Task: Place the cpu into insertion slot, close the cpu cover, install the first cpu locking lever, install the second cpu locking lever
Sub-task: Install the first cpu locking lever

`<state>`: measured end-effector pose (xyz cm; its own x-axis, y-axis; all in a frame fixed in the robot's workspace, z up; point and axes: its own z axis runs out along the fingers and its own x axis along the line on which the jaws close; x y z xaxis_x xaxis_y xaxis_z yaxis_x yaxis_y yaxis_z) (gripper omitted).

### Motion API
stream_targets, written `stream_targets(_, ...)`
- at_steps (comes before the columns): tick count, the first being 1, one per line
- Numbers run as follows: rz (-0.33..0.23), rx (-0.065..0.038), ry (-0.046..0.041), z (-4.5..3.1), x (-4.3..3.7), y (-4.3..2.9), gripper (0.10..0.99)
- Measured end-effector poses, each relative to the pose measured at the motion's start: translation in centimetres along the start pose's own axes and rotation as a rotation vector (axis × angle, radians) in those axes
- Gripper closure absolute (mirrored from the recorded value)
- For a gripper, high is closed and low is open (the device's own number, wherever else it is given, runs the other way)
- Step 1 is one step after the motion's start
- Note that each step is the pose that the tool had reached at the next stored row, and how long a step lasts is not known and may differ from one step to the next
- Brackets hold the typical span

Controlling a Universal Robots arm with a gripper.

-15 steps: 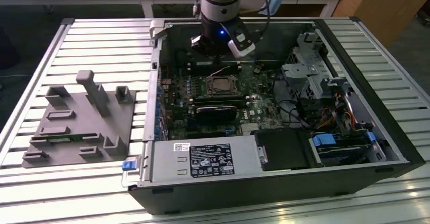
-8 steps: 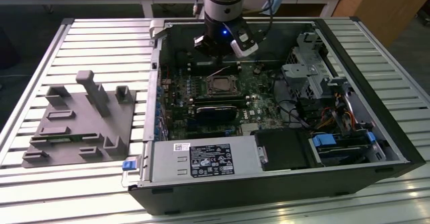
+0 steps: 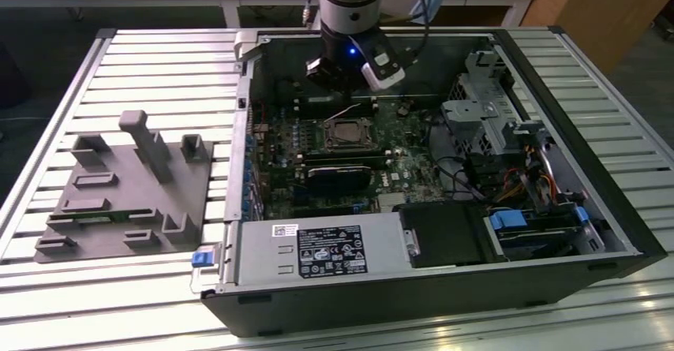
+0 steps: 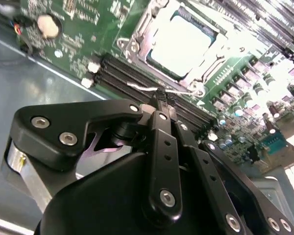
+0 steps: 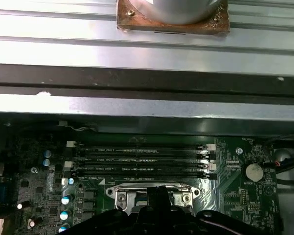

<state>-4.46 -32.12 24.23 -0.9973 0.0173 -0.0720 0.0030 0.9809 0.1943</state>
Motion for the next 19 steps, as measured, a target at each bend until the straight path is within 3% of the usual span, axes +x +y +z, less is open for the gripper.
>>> stream_targets(2, 0.014, 0.004, -0.0101, 0.15, 0.01, -0.03, 0.98)
stream_targets(5, 0.023, 0.005, -0.0177, 0.43, 0.03, -0.09, 0.98)
stream_targets(15, 0.029, 0.006, -0.0264, 1.3, 0.1, -0.09, 0.98)
stream_targets(19, 0.028, 0.006, -0.0349, 1.73, 0.13, -0.04, 0.98)
